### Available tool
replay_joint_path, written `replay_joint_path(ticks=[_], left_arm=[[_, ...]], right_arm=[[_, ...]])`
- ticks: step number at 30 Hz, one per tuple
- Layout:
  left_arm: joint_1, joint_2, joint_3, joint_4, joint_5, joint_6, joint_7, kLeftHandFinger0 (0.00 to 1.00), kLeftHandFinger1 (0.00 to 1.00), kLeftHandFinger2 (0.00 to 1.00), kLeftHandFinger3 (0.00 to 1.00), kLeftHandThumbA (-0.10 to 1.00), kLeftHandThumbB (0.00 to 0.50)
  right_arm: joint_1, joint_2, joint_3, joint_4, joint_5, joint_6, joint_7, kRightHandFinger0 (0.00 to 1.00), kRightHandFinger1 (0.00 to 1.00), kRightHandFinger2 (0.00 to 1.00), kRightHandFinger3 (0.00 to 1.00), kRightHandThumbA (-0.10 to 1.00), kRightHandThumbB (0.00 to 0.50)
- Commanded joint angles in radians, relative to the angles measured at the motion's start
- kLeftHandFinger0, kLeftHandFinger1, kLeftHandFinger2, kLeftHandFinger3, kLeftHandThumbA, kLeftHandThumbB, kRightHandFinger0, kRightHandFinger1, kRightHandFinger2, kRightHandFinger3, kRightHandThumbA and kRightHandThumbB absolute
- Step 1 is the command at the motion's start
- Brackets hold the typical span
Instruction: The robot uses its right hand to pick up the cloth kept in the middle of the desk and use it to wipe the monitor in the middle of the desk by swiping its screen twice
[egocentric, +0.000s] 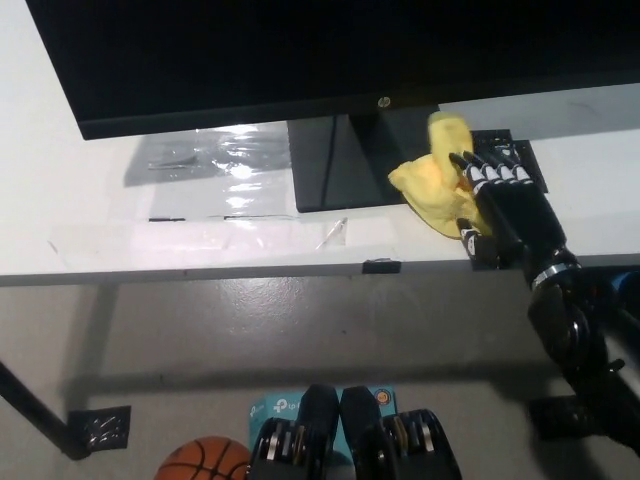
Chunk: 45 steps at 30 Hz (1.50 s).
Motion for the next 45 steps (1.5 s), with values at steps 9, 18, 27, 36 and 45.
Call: replay_joint_path(ticks=[9, 18, 27, 36, 45], left_arm=[[0.044, 0.013, 0.041, -0.033, -0.008, -0.007, 0.002, 0.71, 0.71, 0.79, 0.98, -0.10, 0.073], [0.043, 0.008, 0.043, -0.040, -0.004, 0.002, 0.007, 0.75, 0.74, 0.81, 0.94, -0.10, 0.054], [0.030, 0.005, 0.032, -0.054, 0.024, 0.022, 0.018, 0.71, 0.72, 0.85, 1.00, -0.02, 0.102], [0.031, 0.008, 0.032, -0.051, 0.035, 0.015, 0.018, 0.72, 0.74, 0.87, 1.00, 0.02, 0.098], [-0.012, 0.016, 0.012, -0.017, 0.054, -0.001, 0.010, 0.71, 0.71, 0.84, 1.00, 0.04, 0.094]], right_arm=[[0.003, -0.121, -0.109, -0.309, 0.030, 0.143, 0.278, 1.00, 1.00, 1.00, 1.00, 0.54, 0.361], [0.283, -0.158, -0.282, -0.743, 0.104, 0.203, 0.316, 1.00, 1.00, 1.00, 1.00, 0.34, 0.310], [0.660, 0.104, -0.387, -0.708, 0.150, -0.006, 0.032, 0.30, 0.49, 1.00, 1.00, 0.05, 0.141], [0.721, 0.360, -0.442, -0.423, 0.332, -0.218, -0.099, 0.36, 0.44, 0.64, 0.82, -0.08, 0.111], [0.736, 0.460, -0.481, -0.292, 0.437, -0.327, -0.097, 0.04, 0.16, 0.41, 0.75, 0.08, 0.001]])
